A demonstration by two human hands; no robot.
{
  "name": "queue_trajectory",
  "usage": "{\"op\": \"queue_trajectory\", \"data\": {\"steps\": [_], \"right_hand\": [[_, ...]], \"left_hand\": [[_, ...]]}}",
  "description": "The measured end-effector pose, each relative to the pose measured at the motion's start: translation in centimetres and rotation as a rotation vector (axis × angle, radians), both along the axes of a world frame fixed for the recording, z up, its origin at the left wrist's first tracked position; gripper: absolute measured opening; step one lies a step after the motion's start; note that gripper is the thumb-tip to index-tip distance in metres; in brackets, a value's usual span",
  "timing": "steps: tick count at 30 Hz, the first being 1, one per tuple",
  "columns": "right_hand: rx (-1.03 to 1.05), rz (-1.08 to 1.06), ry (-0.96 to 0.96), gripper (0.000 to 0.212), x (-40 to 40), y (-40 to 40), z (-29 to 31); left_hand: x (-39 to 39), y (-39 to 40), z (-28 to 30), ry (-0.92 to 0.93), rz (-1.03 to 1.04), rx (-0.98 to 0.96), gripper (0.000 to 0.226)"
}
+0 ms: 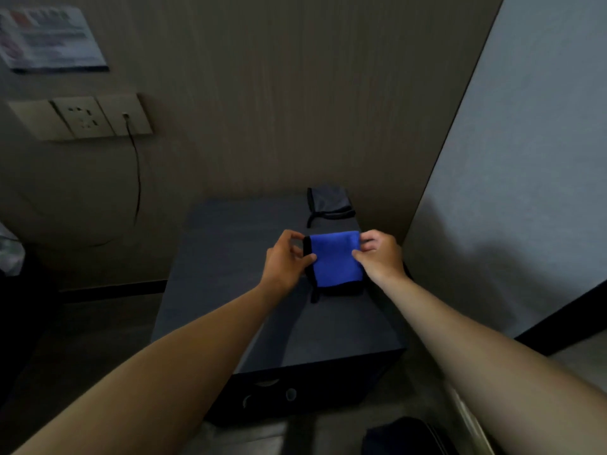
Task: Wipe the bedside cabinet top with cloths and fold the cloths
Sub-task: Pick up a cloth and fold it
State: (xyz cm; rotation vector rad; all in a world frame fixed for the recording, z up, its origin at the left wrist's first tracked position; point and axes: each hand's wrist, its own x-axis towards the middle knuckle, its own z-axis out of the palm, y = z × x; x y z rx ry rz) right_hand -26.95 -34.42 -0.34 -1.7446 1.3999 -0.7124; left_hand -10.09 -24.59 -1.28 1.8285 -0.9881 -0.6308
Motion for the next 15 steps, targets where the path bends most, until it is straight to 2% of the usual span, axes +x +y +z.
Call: {"op": "queue_trajectory", "data": {"steps": [5, 8, 13, 15], "right_hand": [[-0.138, -0.017, 0.122, 0.021, 1.2, -3.2, -1.8], [-0.183, -0.039, 0.190, 0.019, 2.0, -4.8, -2.6], [-0.211, -0.076, 0.229, 0.018, 2.9, -6.9, -4.5], [-0.225, -0.095, 0.240, 0.021, 3.2, -7.7, -5.0]], "left_hand": [[0.2, -3.2, -1.9, -0.397, -0.030, 0.091, 0.042], [0.9, -5.0, -2.5, -0.601, -0.027, 0.076, 0.046], [1.7, -7.8, -4.2, -0.646, -0.001, 0.008, 0.047], [2.0, -8.8, -4.8, -0.732, 0.010, -0.026, 0.045]]}}
